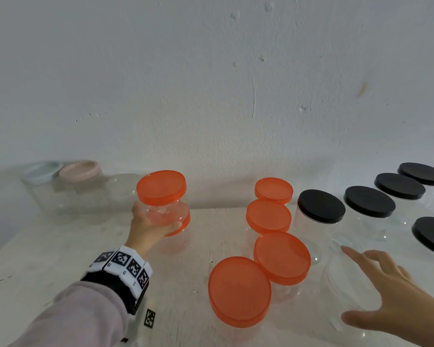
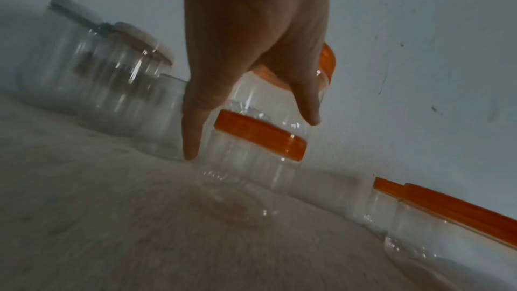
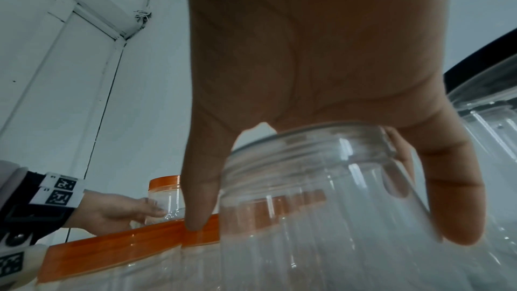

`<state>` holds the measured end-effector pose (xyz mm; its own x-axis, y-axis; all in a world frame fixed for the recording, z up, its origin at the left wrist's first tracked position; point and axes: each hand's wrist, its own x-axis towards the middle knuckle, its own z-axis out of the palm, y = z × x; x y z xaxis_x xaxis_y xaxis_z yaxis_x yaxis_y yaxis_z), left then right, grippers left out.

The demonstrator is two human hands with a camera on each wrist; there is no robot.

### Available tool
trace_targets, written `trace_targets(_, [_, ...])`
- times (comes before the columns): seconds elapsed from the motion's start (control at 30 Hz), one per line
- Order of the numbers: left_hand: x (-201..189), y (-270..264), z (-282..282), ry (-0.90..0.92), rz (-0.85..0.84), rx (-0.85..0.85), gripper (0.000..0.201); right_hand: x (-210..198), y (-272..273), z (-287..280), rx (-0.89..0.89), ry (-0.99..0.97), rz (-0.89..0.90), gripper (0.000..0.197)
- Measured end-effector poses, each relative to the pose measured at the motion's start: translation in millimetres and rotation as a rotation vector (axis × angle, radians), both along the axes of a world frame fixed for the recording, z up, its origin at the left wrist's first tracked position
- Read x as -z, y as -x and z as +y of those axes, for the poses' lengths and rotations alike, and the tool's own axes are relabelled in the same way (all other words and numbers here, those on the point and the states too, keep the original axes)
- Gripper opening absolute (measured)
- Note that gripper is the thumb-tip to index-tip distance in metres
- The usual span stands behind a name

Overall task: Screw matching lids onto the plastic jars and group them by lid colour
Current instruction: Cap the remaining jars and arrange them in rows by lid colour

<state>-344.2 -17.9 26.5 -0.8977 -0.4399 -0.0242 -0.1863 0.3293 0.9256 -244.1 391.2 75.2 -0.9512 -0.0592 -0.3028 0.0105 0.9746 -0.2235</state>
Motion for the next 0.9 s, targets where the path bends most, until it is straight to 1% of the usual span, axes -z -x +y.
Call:
trace_targets(0.03, [4, 1, 1, -0.008, -0.060, 0.004, 0.109, -1, -1, -1, 0.002, -0.001, 0.002, 0.106])
trace_targets(0.1, [7, 6, 3, -0.019, -0.086, 0.016, 0.103, -3, -2, -3, 0.003, -0.007, 0.008, 0.105])
trace_targets(0.2, [6, 18, 12, -0.008, -0.070, 0.032, 0.101, -5, 0, -5, -0.009, -0.031, -0.013, 0.105])
trace_targets(0.3, [6, 33, 25, 0.047, -0.081, 0.041, 0.105, -5, 3, -5, 0.003, -0.060, -0.061, 0.108])
trace_targets(0.37, [7, 43, 35, 0.108, -0.062, 0.043, 0.106, -8, 5, -7, -0.009, -0.094, -0.122, 0.120])
trace_targets(0.43, [8, 52, 44, 0.169, -0.043, 0.054, 0.107, -8, 9, -6, -0.026, -0.148, -0.186, 0.138])
trace_targets(0.47, [9, 56, 48, 0.188, -0.036, 0.066, 0.104, -7, 11, -6, -0.029, -0.180, -0.210, 0.142])
trace_targets(0.53, [10, 65, 57, 0.211, -0.019, 0.072, 0.097, -6, 13, -6, -0.029, -0.216, -0.213, 0.138])
trace_targets(0.57, [11, 68, 61, 0.215, -0.013, 0.058, 0.097, -4, 13, -6, -0.020, -0.231, -0.190, 0.137])
trace_targets(0.6, [12, 71, 65, 0.216, -0.011, 0.041, 0.099, 0, 14, -4, -0.010, -0.247, -0.144, 0.130])
trace_targets(0.67, [11, 76, 71, 0.222, -0.011, 0.022, 0.102, 11, 14, 0, 0.003, -0.264, -0.024, 0.105])
trace_targets(0.7, [10, 78, 74, 0.228, -0.011, 0.015, 0.103, 12, 13, 0, 0.008, -0.259, -0.003, 0.098])
trace_targets(0.73, [9, 80, 75, 0.238, -0.014, 0.009, 0.103, 12, 12, 0, 0.005, -0.257, 0.003, 0.095])
trace_targets(0.8, [7, 84, 75, 0.255, -0.030, -0.004, 0.103, 10, 12, -1, -0.005, -0.276, -0.011, 0.097])
trace_targets(0.9, [5, 88, 74, 0.283, -0.038, -0.024, 0.097, 9, 12, -3, -0.005, -0.298, -0.037, 0.099])
